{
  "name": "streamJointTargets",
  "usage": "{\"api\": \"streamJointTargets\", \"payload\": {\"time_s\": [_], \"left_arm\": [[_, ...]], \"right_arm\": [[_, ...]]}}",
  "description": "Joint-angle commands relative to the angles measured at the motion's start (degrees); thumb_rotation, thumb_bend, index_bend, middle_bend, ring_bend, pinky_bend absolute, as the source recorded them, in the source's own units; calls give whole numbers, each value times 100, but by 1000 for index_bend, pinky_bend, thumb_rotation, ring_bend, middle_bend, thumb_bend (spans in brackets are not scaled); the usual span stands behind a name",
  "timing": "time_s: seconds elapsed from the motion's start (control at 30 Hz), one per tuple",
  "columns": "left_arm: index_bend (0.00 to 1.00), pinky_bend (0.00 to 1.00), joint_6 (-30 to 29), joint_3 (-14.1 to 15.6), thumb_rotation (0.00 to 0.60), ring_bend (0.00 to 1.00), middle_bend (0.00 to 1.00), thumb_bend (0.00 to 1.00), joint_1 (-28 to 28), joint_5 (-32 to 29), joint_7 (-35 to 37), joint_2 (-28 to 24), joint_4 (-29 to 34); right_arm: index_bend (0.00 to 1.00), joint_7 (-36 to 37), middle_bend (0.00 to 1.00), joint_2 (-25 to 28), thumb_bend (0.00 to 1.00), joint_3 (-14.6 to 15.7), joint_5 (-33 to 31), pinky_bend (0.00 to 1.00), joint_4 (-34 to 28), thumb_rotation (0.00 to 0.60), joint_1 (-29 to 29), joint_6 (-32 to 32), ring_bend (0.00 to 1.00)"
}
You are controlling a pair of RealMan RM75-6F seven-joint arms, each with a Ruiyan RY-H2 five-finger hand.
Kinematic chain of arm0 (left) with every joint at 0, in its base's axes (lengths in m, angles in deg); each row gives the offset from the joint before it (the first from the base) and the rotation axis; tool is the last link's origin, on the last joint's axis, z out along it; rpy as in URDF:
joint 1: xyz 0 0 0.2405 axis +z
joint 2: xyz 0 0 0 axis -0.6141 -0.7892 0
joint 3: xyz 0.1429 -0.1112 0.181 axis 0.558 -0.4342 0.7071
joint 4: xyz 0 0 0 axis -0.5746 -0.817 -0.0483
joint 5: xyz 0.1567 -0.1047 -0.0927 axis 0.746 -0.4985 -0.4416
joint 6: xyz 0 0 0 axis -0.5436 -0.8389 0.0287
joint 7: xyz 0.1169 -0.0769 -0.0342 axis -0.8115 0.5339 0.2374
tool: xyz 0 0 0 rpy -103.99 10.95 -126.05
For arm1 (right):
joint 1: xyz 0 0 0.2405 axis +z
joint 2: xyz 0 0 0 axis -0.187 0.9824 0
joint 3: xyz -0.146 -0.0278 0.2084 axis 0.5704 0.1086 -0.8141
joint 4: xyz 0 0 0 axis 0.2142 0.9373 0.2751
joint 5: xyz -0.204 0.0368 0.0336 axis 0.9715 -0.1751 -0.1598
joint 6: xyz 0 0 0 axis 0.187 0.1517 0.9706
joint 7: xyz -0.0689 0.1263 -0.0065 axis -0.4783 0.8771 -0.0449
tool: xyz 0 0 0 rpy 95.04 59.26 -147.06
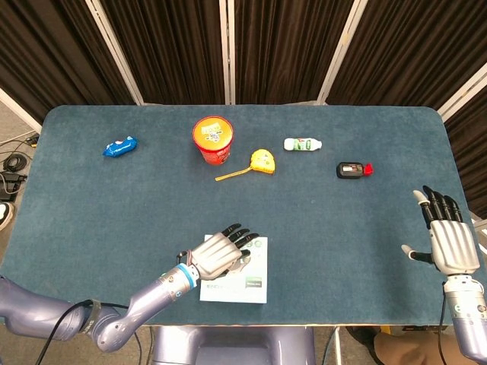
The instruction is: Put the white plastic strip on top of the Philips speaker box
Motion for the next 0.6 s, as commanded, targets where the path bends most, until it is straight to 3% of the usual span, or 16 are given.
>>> {"api": "streamJointTargets", "payload": {"time_s": [0.03,0.6], "left_arm": [[359,0,-20,5,600,0,0,1000,-1,-12,-20,-6,22],[361,0,-61,66,600,0,0,1000,47,6,5,-47,49]], "right_arm": [[0,7,0,0,0,-3,1,0,0,600,-1,-3,0],[0,39,0,37,0,-31,14,0,-23,600,-33,14,0]]}}
